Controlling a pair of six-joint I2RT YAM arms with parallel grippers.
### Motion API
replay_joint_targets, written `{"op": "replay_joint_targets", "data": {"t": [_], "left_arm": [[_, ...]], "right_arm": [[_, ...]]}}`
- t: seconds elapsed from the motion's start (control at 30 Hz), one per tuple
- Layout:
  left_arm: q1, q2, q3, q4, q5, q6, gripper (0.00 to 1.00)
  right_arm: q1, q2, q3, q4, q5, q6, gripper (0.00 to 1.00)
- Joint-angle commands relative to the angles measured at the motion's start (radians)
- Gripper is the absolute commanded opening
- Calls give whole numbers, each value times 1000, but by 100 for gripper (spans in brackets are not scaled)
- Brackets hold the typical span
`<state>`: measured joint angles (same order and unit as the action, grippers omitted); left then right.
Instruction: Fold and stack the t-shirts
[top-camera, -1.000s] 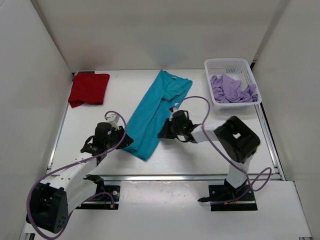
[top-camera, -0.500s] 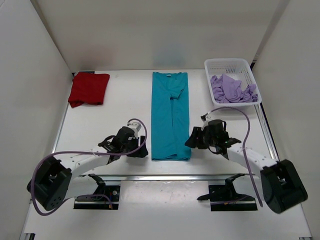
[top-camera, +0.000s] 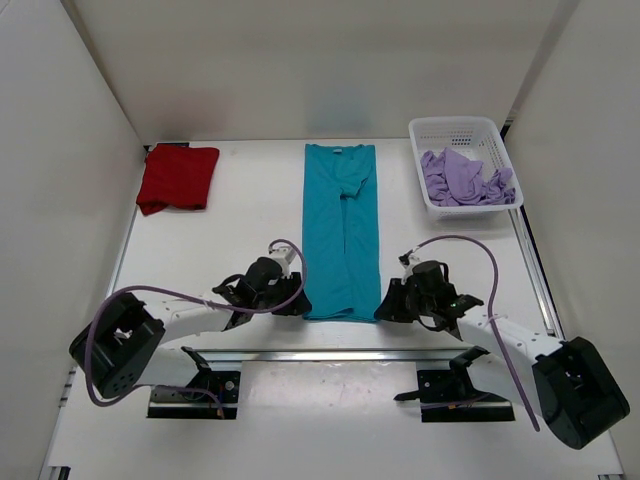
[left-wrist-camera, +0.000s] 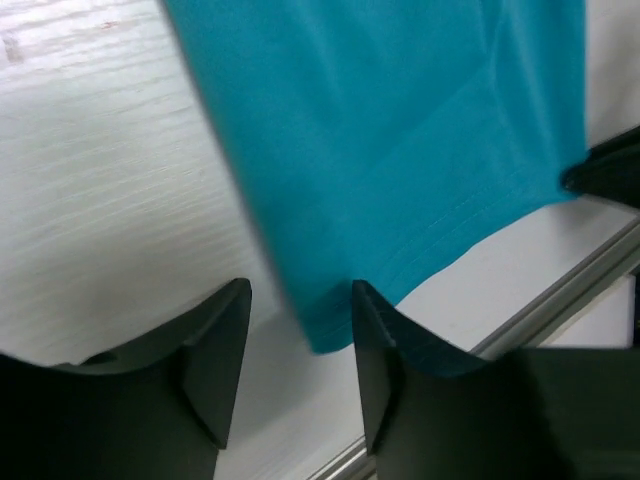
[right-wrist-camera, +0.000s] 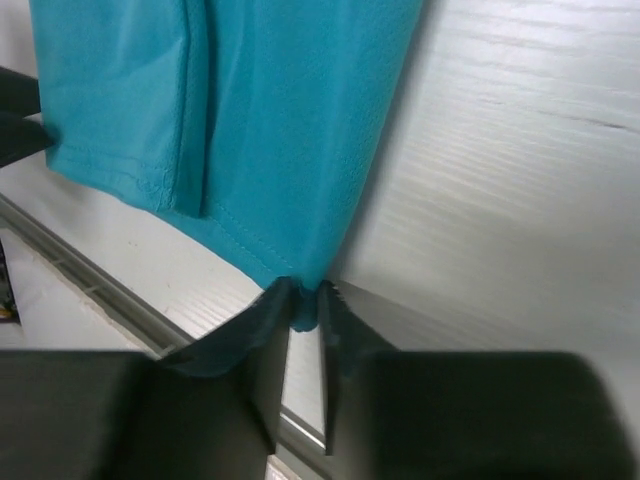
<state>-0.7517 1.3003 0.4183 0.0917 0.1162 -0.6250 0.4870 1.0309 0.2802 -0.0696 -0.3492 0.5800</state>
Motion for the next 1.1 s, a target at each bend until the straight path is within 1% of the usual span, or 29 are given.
{"op": "replay_joint_targets", "data": {"t": [0.0,0.03,0.1,0.13,0.17,0.2,0.23,0.27,0.3,0.33,0.37,0.43,0.47,0.5,0.53,0.6,0.67,0.7,0.77,0.8,0.83,0.87,0.9,0.93,0.97,1.03,1.07], "left_arm": [[-35,39,-3,14,20,-42,52],[-41,45,-3,13,22,-47,45],[-52,47,-6,16,13,-54,41],[-54,42,-18,14,19,-62,37],[-48,43,-27,19,31,-70,32],[-46,42,-32,14,25,-76,26],[-49,30,-36,0,17,-77,22],[-60,22,-52,-3,5,-93,15],[-81,-8,-52,-21,-37,-103,11],[-90,-42,-74,-32,-59,-116,12],[-106,-64,-96,-35,-90,-131,9],[-135,-125,-128,-49,-84,-160,5],[-149,-139,-139,-53,-79,-182,5],[-184,-157,-147,-76,-105,-199,3],[-211,-183,-144,-92,-113,-217,1],[-204,-213,-125,-141,-96,-228,0],[-190,-263,-63,-217,-111,-213,0],[-166,-274,-21,-225,-109,-193,0],[-57,-297,32,-221,-78,-171,0],[-20,-299,62,-219,-57,-150,1],[51,-277,76,-216,-8,-141,0],[81,-256,123,-207,26,-121,1],[121,-243,170,-208,17,-98,1],[150,-199,198,-222,10,-73,1],[152,-147,248,-228,19,-62,1],[189,-72,345,-224,36,-41,2],[205,-12,365,-213,45,-30,2]], "right_arm": [[35,-3,-10,44,1,41,12],[35,-18,-16,50,12,44,8],[42,-48,-42,62,32,56,4],[42,-70,-64,91,29,72,1],[42,-92,-79,126,23,76,0],[41,-110,-94,129,30,95,0],[48,-126,-93,128,30,96,0],[58,-149,-93,105,58,99,0],[79,-160,-90,75,74,96,0],[109,-178,-88,73,91,110,0],[137,-201,-88,24,119,116,0],[279,-245,-98,-21,220,184,0],[309,-264,-101,-30,240,185,1],[353,-264,-82,-54,260,205,0],[383,-265,-70,-67,259,208,0],[374,-250,-23,-93,259,189,0],[311,-238,23,-93,231,141,0],[282,-235,39,-87,199,120,0],[159,-204,98,-85,144,48,0],[125,-177,115,-81,106,37,0],[69,-160,149,-81,80,0,0],[23,-122,183,-81,67,-35,0],[-2,-77,203,-61,50,-51,0],[-43,-63,236,-44,36,-64,0],[-80,-17,261,-32,27,-71,0],[-114,81,307,19,3,-72,0],[-126,102,326,51,13,-71,0]]}}
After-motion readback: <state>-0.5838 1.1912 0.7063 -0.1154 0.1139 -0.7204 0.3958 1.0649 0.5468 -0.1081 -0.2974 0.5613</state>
